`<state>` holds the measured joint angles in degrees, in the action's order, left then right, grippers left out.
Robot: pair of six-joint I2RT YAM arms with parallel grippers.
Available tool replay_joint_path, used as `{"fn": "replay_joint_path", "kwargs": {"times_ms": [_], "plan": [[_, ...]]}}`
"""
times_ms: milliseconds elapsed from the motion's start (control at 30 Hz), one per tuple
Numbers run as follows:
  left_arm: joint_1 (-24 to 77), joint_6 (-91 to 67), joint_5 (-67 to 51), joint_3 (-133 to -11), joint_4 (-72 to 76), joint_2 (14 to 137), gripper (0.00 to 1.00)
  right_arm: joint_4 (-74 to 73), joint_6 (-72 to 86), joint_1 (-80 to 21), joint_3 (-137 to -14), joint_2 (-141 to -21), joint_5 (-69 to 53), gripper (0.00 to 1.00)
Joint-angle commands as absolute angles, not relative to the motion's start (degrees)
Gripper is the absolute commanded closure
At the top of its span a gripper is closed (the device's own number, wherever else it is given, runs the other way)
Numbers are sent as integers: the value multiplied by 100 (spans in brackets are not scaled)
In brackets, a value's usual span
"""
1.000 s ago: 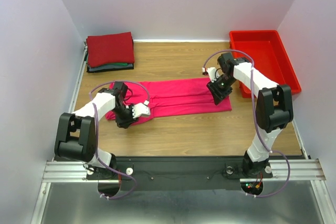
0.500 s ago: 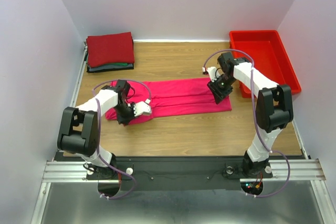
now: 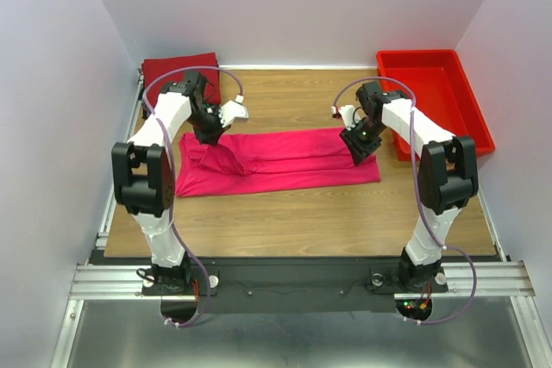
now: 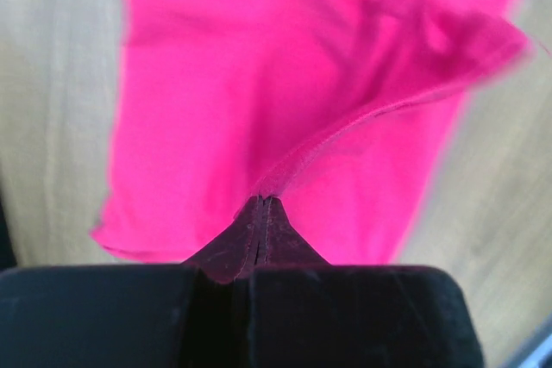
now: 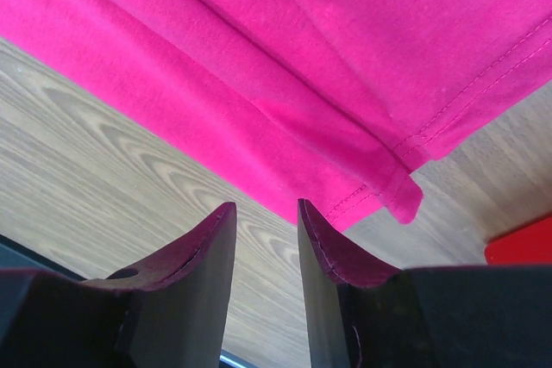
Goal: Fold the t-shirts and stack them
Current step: Fold the tshirt
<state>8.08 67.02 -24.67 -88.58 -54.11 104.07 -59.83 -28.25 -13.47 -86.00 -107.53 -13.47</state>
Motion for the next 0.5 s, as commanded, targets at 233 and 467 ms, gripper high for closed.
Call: {"fn": "replay_joint_path", "kwargs": {"times_ms": [233,467], "plan": [[571,5933,-2330,-9774,-4299,11197,100,-5906,-2760,-1310,-8833,-10784,-1230,59],[475,5546,-2223,-9545,-3797,11206,62,-5897,-2663,-1283,-8824,-10714,-1090,52]]}}
